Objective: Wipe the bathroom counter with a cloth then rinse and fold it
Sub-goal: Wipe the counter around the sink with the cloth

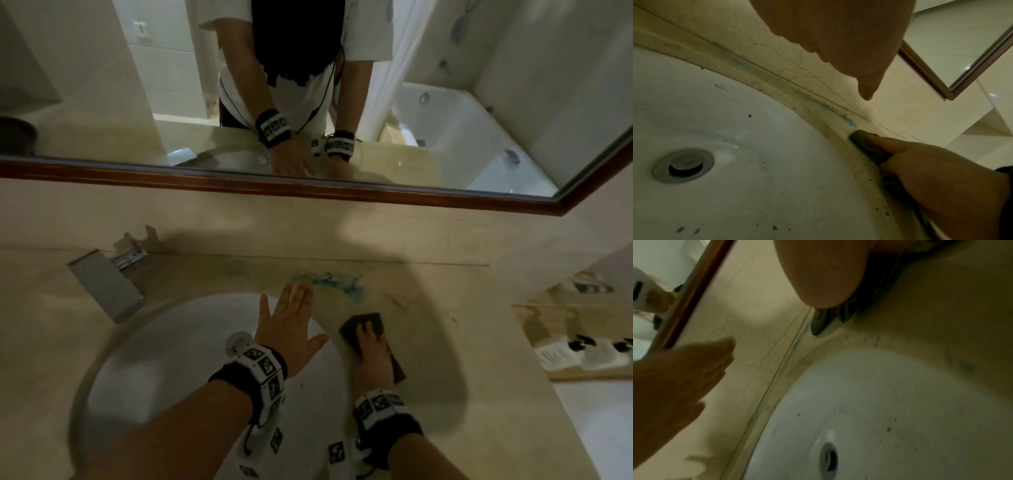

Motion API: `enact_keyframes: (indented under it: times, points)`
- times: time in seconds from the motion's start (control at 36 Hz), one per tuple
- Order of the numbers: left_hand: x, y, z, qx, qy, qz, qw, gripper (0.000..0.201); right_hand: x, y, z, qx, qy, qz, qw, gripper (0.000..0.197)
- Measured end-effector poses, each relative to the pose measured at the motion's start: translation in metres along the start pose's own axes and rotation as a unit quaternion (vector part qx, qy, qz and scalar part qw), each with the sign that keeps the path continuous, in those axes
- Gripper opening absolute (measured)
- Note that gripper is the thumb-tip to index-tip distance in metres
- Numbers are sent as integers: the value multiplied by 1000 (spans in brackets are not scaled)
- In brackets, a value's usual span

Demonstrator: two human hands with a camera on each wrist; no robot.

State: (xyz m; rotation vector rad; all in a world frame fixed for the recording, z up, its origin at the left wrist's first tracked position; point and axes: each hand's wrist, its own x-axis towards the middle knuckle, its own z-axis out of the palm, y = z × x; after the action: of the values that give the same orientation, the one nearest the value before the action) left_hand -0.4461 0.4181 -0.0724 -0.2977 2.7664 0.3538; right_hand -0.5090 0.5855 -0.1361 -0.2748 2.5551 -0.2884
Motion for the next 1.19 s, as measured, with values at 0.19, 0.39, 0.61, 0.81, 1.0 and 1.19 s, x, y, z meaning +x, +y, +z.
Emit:
enact_keyframes:
  times: [0.19,0.39,0.61,0.81,1.0,1.19]
  points:
    - [-2,-4,-5,6,6,9,1000,86,-7,-23,-2,143,-93,-77,982,64]
    - [-5,-42,-25,-15,42,-19,999,85,-11,8,-81,475,-67,19,877,61]
    - [-11,-72,-42,-8,75,-51,996,85,20,16,-101,443,143,80,881,29]
    - [-27,-101,-45,-12,95,-85,992,85,73,5,-67,72,97,96,988,72]
    - [-37,-140,-40,-1,123,-121,985,84,102,-48,-56,39,81,22,996,72]
    - [-43,-176,-44,31,120,-159,979,91,88,-85,-42,146,59,13,987,69]
